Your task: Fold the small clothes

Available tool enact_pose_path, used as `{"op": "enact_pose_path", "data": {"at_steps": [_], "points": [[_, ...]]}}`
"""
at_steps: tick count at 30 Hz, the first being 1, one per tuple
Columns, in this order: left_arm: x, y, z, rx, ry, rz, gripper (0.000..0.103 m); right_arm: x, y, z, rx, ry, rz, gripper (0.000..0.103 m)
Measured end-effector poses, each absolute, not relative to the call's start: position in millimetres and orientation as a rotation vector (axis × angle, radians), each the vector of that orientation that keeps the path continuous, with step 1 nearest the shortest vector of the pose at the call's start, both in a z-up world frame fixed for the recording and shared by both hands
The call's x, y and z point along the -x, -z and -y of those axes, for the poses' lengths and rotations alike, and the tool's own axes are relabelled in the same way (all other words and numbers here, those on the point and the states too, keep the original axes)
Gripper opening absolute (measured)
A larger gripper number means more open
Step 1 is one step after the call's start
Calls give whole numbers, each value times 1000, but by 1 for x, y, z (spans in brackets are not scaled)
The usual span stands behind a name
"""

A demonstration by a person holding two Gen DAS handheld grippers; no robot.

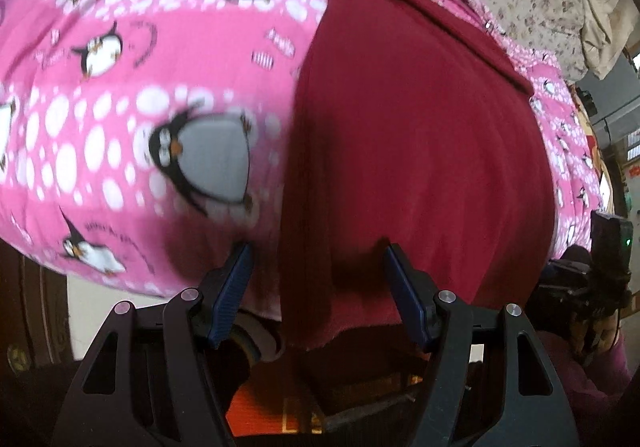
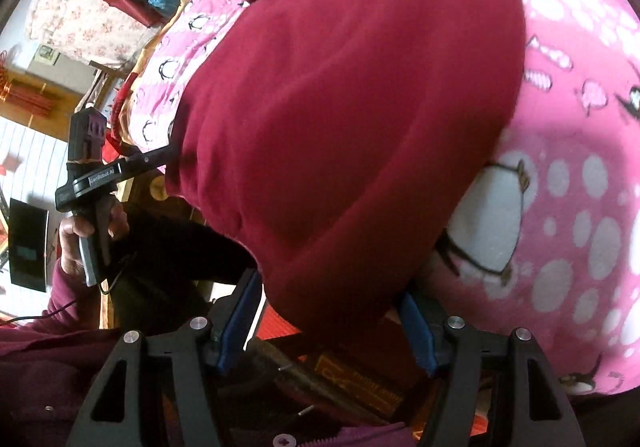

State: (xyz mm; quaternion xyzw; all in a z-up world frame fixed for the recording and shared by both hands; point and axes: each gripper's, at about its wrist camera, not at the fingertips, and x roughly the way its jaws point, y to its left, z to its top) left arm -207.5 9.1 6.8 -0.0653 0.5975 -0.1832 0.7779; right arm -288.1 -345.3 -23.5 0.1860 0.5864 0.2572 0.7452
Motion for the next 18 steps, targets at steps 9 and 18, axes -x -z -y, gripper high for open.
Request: {"op": "enact_pose_path", "data": {"at_steps": [9, 18], "points": [[210, -5, -6, 144, 385, -1278, 67, 285, 28, 335, -409, -569, -1288, 65], [210, -2, 4, 91, 365, -1260, 67, 285, 32, 331, -411, -572, -1307, 61]]}}
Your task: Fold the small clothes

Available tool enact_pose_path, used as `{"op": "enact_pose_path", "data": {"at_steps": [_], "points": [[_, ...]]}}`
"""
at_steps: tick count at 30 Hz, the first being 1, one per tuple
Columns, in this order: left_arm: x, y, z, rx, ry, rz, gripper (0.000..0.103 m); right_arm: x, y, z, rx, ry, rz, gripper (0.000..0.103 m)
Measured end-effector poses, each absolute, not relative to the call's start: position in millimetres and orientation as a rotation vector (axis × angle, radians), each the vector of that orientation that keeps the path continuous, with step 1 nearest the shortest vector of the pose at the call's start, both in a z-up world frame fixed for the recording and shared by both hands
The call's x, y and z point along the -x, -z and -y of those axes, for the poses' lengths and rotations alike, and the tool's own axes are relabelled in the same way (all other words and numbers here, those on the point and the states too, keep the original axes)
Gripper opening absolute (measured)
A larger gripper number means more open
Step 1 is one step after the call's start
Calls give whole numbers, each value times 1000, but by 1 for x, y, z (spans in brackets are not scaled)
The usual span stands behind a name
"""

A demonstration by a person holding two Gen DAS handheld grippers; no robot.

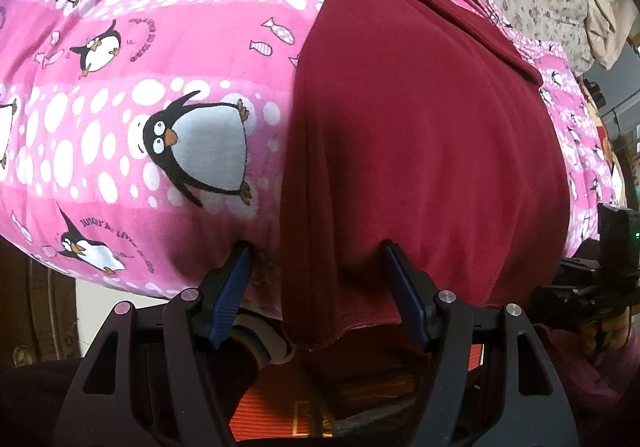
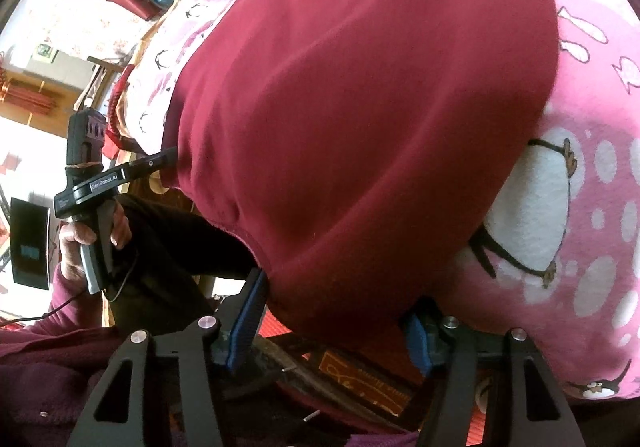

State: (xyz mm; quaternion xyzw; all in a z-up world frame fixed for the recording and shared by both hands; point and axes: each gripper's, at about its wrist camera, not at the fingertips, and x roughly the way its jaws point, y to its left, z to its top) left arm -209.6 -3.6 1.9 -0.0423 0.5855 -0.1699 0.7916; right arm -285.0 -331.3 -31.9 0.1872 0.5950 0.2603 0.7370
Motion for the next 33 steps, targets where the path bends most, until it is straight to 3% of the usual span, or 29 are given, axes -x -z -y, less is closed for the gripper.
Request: {"op": "enact_pose_path", "data": {"at_steps": [8, 12, 24, 27, 29, 31, 33], "points": [[210, -1, 6, 57, 356, -1251, 67, 285, 31, 329, -402, -564, -1299, 59], [211, 0, 9, 53, 351, -1250, 67, 284, 36, 327, -407, -560, -1317, 46], [214, 2, 14, 14, 355, -1249, 66, 285, 21, 321, -377, -593, -1259, 21], [215, 1, 14, 9, 362, -1248, 51, 286, 15, 318, -376, -607, -1240, 20], [215, -1, 9, 25, 360, -1247, 29, 286, 12, 319, -389, -615, -1230, 19], [216, -7, 4, 57, 373, -1236, 14, 287, 9, 321, -407, -627, -1216, 19], [219, -15, 0, 88, 398, -1207, 10, 288, 5, 324, -423, -639, -1194, 17]]}}
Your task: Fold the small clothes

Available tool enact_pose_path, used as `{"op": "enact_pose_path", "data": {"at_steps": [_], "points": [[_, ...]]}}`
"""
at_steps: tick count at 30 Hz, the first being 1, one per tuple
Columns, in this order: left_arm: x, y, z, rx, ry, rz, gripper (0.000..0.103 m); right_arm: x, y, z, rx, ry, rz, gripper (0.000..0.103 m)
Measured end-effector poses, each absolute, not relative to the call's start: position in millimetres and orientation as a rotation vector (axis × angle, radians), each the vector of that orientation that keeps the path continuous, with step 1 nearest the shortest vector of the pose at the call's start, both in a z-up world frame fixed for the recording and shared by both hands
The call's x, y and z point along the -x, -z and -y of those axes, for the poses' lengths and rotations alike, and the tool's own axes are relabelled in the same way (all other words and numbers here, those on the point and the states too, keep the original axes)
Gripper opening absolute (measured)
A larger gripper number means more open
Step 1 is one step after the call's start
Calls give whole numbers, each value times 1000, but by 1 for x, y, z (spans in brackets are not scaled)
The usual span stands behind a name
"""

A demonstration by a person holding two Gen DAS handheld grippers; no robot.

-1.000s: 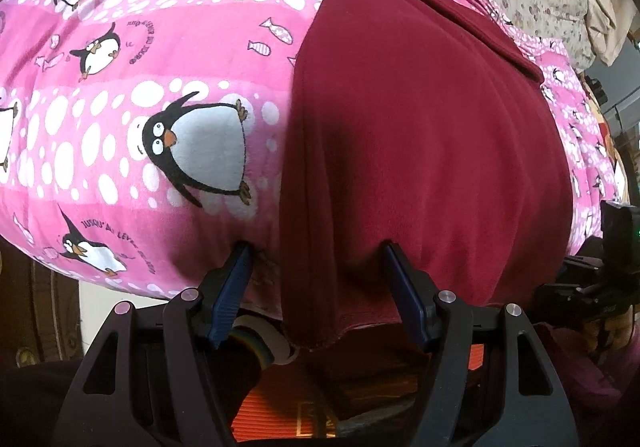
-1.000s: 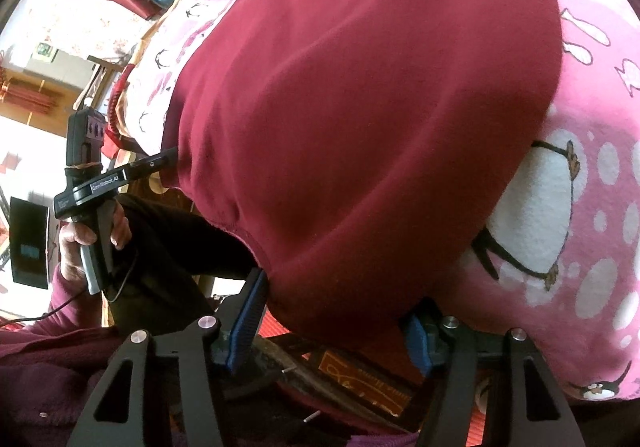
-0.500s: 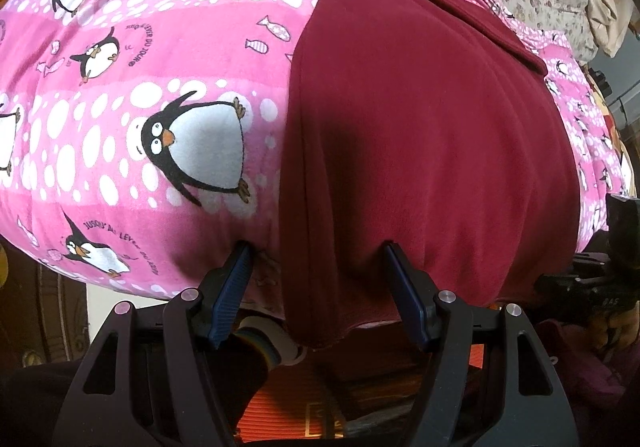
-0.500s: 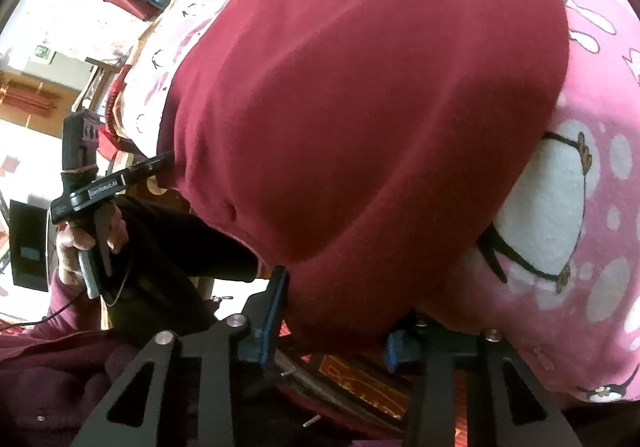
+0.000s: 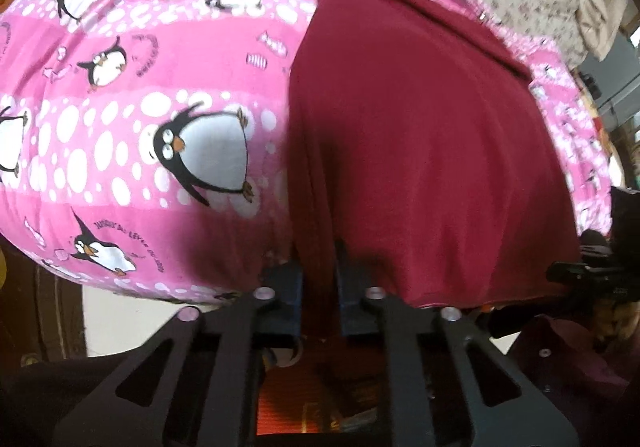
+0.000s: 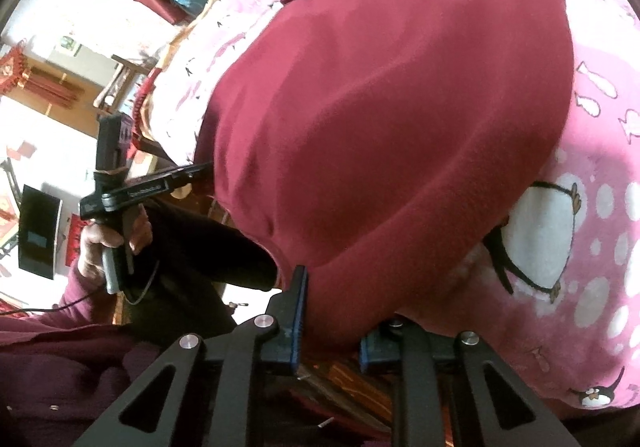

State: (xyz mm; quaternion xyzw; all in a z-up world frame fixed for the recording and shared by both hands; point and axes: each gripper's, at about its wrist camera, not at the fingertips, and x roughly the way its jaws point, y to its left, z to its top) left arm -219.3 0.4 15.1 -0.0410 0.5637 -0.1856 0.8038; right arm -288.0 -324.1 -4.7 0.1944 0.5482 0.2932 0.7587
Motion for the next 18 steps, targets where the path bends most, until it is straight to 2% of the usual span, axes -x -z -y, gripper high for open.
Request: {"op": "enact_pose_path", "data": {"at_steps": [18], "points": [[187, -81, -13, 316, 463, -1038, 8, 275, -57, 366, -511, -648, -961, 16]]}}
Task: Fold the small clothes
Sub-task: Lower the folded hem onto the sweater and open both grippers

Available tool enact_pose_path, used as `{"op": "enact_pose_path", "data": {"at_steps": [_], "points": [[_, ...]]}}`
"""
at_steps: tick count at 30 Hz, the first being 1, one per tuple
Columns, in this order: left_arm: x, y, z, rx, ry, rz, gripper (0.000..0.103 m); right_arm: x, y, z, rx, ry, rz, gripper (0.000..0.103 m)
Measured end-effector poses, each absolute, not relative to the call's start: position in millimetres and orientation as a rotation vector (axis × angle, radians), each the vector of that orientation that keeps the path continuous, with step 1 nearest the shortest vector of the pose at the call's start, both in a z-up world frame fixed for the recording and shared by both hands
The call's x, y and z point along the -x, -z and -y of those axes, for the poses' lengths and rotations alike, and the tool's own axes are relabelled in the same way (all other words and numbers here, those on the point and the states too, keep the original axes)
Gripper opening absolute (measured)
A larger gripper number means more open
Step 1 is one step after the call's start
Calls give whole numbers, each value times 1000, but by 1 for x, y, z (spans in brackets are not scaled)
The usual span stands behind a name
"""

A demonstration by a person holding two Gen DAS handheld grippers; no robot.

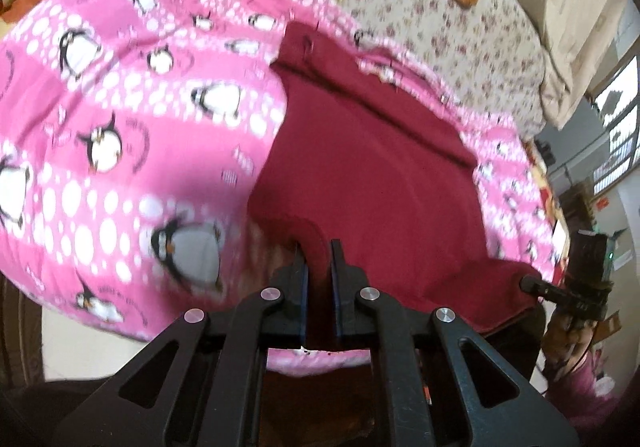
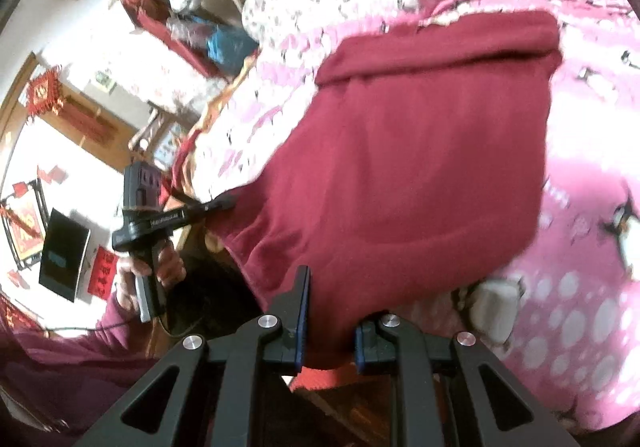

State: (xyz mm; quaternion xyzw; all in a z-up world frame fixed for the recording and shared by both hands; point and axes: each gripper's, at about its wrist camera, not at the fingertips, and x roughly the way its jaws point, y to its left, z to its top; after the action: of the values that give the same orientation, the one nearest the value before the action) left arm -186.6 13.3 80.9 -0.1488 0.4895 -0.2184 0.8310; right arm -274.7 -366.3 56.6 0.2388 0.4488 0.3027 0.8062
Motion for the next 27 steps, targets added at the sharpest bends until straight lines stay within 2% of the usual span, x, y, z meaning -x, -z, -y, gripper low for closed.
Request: {"op": "enact_pose_path", "data": {"at_steps": [14, 27], "points": [[93, -136, 18, 373, 420, -827, 8, 212, -106, 415, -533, -473, -746, 16], [-1, -124, 65, 354, 356, -835, 8, 115, -99, 444, -473, -332, -780, 16]]}}
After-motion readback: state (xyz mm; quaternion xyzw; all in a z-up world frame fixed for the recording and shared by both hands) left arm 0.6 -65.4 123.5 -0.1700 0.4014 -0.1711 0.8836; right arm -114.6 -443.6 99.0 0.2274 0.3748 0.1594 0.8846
